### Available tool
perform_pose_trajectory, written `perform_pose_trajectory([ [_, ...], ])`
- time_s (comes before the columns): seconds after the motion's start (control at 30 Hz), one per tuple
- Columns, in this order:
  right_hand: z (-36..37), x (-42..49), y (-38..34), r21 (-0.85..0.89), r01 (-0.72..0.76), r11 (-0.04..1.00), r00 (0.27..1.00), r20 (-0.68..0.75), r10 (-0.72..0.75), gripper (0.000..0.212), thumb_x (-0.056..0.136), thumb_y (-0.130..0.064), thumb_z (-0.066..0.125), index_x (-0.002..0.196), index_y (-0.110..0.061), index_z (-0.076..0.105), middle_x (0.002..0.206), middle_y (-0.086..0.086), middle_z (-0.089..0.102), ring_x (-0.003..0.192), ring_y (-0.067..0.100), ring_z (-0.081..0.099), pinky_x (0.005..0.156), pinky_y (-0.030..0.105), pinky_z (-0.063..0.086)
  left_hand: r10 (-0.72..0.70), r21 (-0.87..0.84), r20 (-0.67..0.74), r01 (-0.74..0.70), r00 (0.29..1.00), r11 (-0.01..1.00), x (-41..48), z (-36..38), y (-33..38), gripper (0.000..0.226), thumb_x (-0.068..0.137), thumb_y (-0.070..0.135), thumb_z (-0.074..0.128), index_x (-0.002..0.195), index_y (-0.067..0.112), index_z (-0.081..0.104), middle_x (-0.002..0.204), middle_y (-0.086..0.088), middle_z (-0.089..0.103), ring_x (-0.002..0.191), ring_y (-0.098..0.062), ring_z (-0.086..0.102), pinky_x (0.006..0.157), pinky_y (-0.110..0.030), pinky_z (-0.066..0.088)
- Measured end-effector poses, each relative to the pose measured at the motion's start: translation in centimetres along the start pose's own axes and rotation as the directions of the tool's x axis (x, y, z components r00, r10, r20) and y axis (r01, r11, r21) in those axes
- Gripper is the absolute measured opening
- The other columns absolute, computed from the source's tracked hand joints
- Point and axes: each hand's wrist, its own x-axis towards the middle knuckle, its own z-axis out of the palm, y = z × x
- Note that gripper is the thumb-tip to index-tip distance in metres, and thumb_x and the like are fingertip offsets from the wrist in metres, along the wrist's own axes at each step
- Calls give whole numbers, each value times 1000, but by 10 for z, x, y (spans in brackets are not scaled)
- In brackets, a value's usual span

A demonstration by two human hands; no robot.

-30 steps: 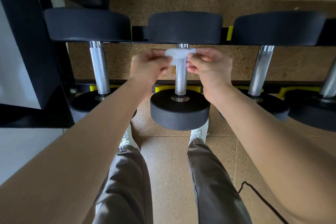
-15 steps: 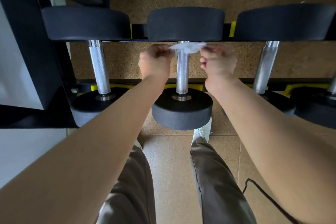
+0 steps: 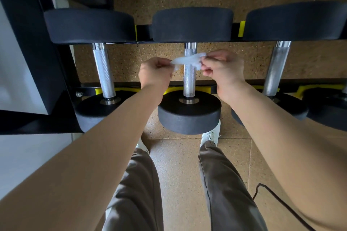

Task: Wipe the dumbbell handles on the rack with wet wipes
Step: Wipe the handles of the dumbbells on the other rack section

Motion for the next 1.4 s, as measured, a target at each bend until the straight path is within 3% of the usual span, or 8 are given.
perform_pose_trajectory([
  [0.3,-17,-1,18,-55,-25,998,998,-62,22,19,82,6,72,72,-6,60,82,16,71,61,16,72,68,33,62,81,5,220,-84,972,996,-17,-7,-14,19,86,-1,74,83,18,70,71,-2,72,64,-15,66,64,-27,59],
  [0.53,-16,-23,25,-236,96,967,985,160,-59,20,80,7,71,80,-12,66,81,11,73,58,15,68,51,24,55,-2,206,84,-15,996,979,-11,-18,-29,29,71,4,83,60,29,74,68,0,74,63,-17,65,73,-48,63],
  [0.67,-37,-12,39,-507,106,856,993,96,-66,26,75,3,74,72,-22,72,77,-1,72,67,9,64,68,25,52,29,282,253,-103,967,954,-23,-9,-17,26,74,3,83,66,27,75,74,6,73,74,-12,65,69,-26,60],
  [0.8,-28,-20,29,-691,240,682,943,332,5,13,80,-12,80,88,-21,77,85,-9,70,77,0,61,70,10,46,22,412,246,-125,969,903,-24,-19,-23,18,81,12,82,75,28,76,86,9,72,79,-4,64,51,-6,44],
  [0.97,-15,-35,23,-673,386,631,881,472,-37,17,80,-11,77,94,-21,80,90,-9,74,77,0,63,71,5,43,123,580,55,-133,991,804,-16,-18,-29,12,92,19,66,91,17,77,96,-3,73,88,-21,70,73,-33,61],
  [1.1,-31,-25,26,-717,360,597,900,435,-21,20,86,-12,74,105,-18,78,100,-5,72,85,5,62,73,5,41,105,522,175,-182,979,833,-29,-12,-26,10,84,22,68,79,23,77,82,5,72,76,-10,67,52,-12,47],
  [1.23,-44,-7,30,-751,206,627,953,299,45,18,86,-11,75,103,-14,78,103,3,74,91,12,65,85,18,47,165,428,258,-265,952,864,-48,-10,-26,7,75,33,77,69,30,74,73,11,71,73,-8,67,60,-22,54],
  [1.4,-28,-21,28,-738,338,584,907,421,7,15,86,-19,74,101,-18,79,100,1,75,92,15,68,86,22,51,205,504,311,-344,928,792,-42,-12,-30,18,78,39,81,65,32,71,72,11,69,72,-9,64,55,-18,41],
])
